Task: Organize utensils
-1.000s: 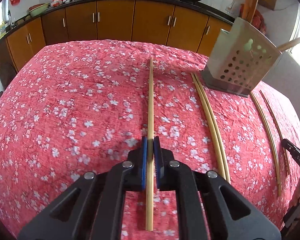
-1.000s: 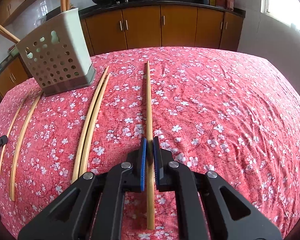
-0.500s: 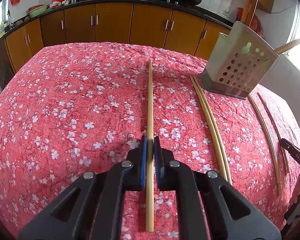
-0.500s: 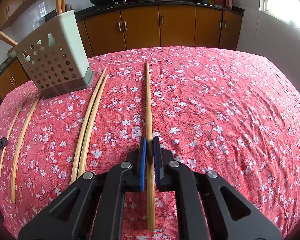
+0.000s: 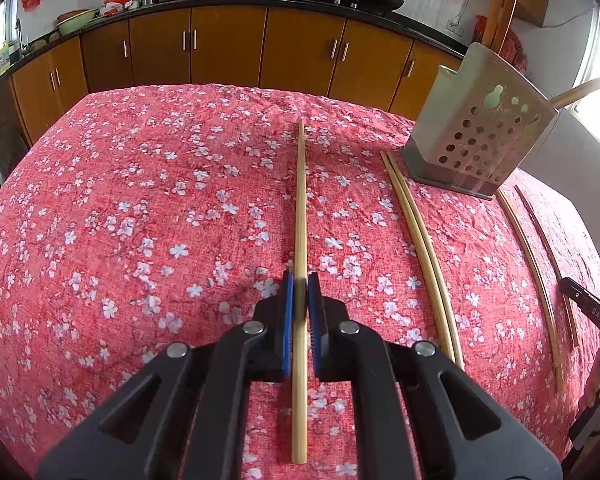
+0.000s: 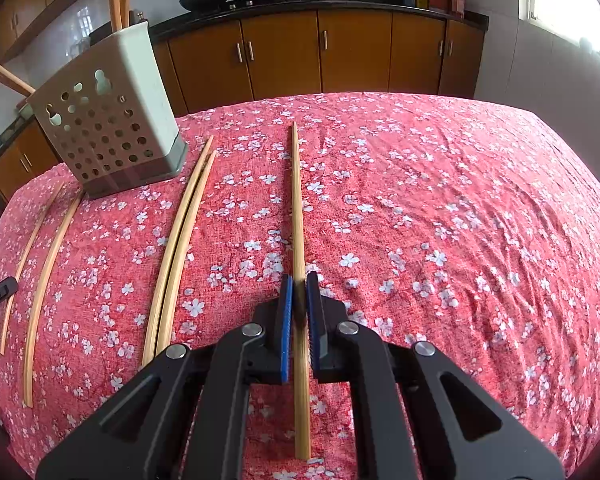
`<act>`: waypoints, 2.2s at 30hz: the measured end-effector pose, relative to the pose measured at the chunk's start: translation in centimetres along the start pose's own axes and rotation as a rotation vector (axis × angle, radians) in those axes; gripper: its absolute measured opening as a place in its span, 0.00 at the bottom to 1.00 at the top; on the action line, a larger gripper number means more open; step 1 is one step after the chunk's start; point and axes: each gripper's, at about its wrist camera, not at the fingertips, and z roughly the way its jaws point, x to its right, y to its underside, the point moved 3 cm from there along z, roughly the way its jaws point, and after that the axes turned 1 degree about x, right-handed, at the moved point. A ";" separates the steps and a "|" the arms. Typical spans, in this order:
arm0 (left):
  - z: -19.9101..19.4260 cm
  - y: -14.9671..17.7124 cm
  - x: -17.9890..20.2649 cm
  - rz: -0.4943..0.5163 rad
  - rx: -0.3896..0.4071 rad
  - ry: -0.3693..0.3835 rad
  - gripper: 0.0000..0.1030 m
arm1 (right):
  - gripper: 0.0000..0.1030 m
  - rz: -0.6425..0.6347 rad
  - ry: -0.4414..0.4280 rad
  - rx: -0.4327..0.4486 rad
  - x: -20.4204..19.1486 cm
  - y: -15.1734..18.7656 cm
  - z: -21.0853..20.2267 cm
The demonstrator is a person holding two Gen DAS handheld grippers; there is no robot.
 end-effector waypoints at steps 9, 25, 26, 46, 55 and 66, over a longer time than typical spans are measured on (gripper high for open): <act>-0.1 0.0 0.0 -0.005 0.000 0.003 0.10 | 0.08 0.001 0.000 0.000 0.0 0.0 0.0; -0.1 -0.1 0.0 -0.005 -0.001 0.003 0.10 | 0.08 0.001 -0.002 0.000 0.1 0.0 0.0; -0.1 -0.1 0.0 -0.005 -0.001 0.003 0.10 | 0.08 0.001 -0.002 0.000 0.1 0.0 0.0; -0.2 -0.3 0.0 -0.014 -0.002 0.011 0.10 | 0.08 0.003 -0.004 -0.001 0.1 0.0 0.0; -0.2 -0.3 0.0 -0.010 -0.002 0.006 0.10 | 0.08 0.006 -0.006 0.000 0.1 0.0 -0.1; -1.4 1.5 1.5 0.082 -0.012 -0.047 0.12 | 0.08 0.016 -0.014 0.000 -0.3 1.0 -1.0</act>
